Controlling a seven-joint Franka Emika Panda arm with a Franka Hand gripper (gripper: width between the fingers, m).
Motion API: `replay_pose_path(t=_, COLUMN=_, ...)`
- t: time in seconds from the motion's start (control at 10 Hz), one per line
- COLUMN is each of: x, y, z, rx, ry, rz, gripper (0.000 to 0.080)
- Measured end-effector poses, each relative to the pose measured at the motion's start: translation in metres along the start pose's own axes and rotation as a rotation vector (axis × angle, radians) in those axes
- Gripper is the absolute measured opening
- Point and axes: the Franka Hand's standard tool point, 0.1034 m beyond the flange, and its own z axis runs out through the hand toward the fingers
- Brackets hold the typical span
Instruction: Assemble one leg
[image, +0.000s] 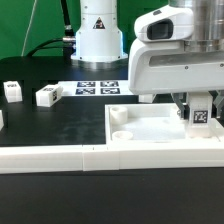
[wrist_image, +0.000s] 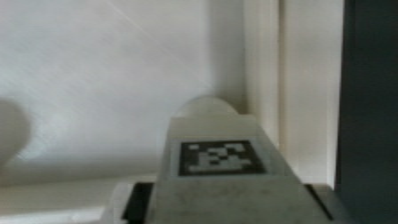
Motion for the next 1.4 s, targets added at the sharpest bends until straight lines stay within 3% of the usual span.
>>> replay_pose_path(t=0.3, x=0.001, y=0.000, z=0.000, rx=0.011, ry=0.000, rz=0.153, gripper=0.0278)
replay_pose_path(t=0.5, x=0.000, y=0.008, z=0.001, rx=0.002, ry=0.007, rz=0.327, gripper=0.0279)
replay_pose_path(t=0.8, x=-0.002, y=0.025, z=0.000, rx=-0.039, ry=0.011, rz=0.559, gripper=0.0281)
replay_pose_path(t=1.0, x=-0.003, y=0.028, z=0.001, rx=-0.048, ry=0.011, rz=0.598, gripper=0.0281)
replay_pose_path(t=1.1, x=-0.003, y=0.028, z=0.001, rx=-0.048, ry=0.011, rz=0.595, gripper=0.0466)
replay_pose_path(t=1.2, x=-0.003, y=0.028, z=0.001, rx=-0.048, ry=0.011, rz=0.595, gripper=0.0591)
replay_pose_path(t=1.4, x=-0.003, y=0.028, z=0.001, rx=-0.048, ry=0.010, rz=0.595, gripper=0.0637)
